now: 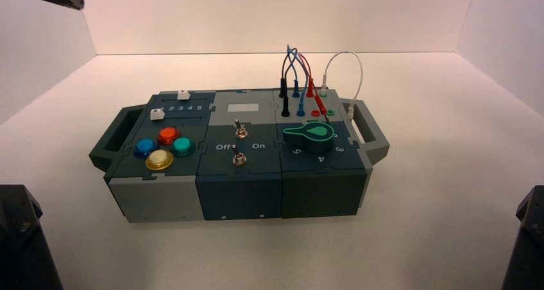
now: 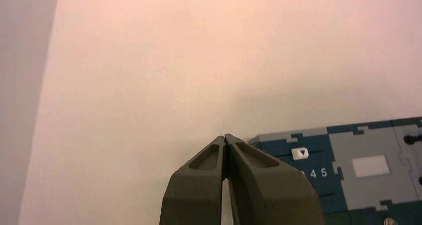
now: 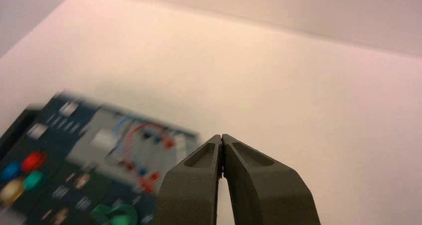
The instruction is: Move the top slider to position 1.
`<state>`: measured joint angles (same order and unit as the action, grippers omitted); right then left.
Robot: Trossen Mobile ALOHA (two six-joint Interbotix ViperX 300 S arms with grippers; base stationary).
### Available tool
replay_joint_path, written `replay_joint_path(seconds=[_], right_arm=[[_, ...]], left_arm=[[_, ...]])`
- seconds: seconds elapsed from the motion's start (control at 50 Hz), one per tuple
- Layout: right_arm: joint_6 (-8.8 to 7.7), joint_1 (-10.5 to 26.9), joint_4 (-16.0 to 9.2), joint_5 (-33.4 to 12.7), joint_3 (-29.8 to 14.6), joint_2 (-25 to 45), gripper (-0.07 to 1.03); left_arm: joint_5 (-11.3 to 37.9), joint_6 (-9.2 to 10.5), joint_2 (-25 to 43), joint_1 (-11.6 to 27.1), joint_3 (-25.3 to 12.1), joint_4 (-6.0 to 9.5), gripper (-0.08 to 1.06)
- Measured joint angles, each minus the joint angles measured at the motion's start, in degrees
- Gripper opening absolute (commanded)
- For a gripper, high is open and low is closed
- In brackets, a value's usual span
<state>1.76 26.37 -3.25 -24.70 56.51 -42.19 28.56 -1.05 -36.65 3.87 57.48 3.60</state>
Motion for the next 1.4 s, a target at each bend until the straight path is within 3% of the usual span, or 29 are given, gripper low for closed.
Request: replay_joint_path(seconds=[0.14,0.2,0.26,0.28,0.54,0.72,1.1,1.4], right_arm=[[-0.09,4.31,-2.99,-0.79,-2.29,3.87,-0.02],[-0.09,6.33,-6.06,-1.41,-4.48,7.03,-0.02],[-0.09,6.94,-6.86,-1.58,-5.36,8.17,-0.02],[-0.09,8.61,-8.17,-1.93,-7.65,11.51,-0.02],[-0.18,13.18,-9.67,-4.75,-16.08,24.7,-0.02],[-0.18,15.12,-11.34,-6.15,-21.53,33.31,-0.02],[-0.97,17.4,-19.42,-10.63,-34.72,51.77,-0.02],[-1.23,17.93,-23.47,-13.27,-41.92,61.17,-0.02]], left_arm=[[0.7,0.09,0.26,0.18,-0.09,0.09,-0.03],[1.49,0.09,0.53,0.62,-0.26,0.35,-0.03],[1.93,0.18,0.7,0.88,-0.26,0.44,-0.03],[2.2,0.18,1.05,1.05,-0.35,0.53,-0.03],[4.04,0.18,4.83,2.81,-0.88,0.88,-0.03],[4.75,0.18,7.47,3.96,-1.14,0.97,-0.03],[5.19,0.18,8.96,4.75,-1.23,0.97,-0.03],[5.27,0.09,9.05,4.83,-1.23,0.97,-0.03]])
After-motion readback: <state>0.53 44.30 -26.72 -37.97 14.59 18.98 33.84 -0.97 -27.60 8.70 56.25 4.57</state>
